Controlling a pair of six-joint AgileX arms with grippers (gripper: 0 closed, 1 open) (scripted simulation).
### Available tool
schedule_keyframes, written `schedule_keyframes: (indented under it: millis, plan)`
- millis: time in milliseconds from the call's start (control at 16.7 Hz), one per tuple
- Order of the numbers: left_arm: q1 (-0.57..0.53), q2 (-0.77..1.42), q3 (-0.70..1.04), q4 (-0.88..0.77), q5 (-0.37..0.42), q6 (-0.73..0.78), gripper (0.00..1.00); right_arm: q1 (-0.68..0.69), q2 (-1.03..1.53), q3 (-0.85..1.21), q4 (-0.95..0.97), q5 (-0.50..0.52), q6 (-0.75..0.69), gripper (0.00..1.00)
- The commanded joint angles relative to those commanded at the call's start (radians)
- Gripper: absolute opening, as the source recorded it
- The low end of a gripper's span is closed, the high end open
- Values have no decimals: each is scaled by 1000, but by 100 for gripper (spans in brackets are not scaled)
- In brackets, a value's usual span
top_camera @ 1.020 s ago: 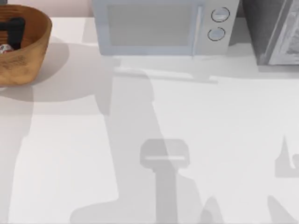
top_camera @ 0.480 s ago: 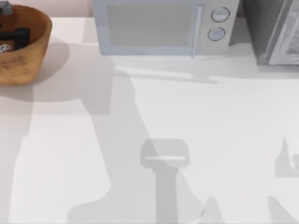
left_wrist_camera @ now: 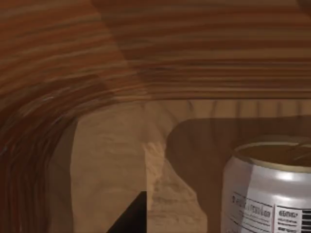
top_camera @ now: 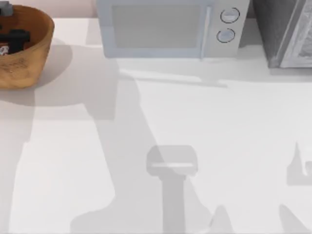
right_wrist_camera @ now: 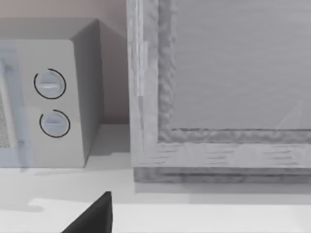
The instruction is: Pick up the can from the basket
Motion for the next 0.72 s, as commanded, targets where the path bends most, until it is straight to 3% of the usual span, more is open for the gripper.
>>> schedule_keyframes:
  millis: [420,720]
  plan:
    - [0,0,0,0,0,0,2,0,0,0,0,0,0,100]
    - [0,0,0,0,0,0,0,0,0,0,0,0,0,100]
